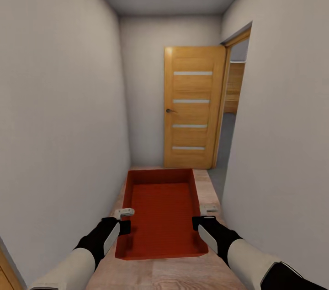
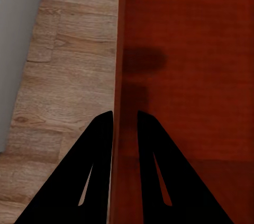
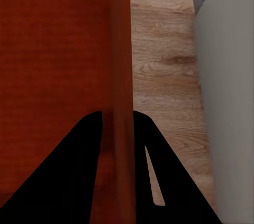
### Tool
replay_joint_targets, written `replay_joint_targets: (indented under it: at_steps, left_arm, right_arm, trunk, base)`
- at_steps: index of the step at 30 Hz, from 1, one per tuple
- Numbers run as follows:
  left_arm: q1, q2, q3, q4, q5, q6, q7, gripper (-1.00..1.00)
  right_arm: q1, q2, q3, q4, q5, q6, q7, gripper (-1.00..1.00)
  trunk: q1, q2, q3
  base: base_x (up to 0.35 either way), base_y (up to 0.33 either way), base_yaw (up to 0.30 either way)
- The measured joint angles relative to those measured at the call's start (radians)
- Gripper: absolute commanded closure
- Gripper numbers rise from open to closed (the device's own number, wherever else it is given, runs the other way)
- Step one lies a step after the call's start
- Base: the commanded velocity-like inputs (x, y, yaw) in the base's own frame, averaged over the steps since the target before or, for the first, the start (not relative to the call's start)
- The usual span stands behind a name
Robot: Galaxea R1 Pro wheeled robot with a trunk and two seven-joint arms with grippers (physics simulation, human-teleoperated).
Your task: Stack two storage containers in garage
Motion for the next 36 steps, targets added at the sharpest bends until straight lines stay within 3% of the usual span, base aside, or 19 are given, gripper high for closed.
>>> replay_joint_targets:
  at_steps: [36]
  left_arm:
    - [0.000, 0.000, 0.000, 0.000, 0.000, 0.000, 0.000, 1.00]
  right_arm:
    - [0.000, 0.000, 0.000, 0.000, 0.000, 0.000, 0.000, 1.00]
  trunk:
    - [0.000, 0.000, 0.000]
  base:
    - [0.325, 0.000, 0.000]
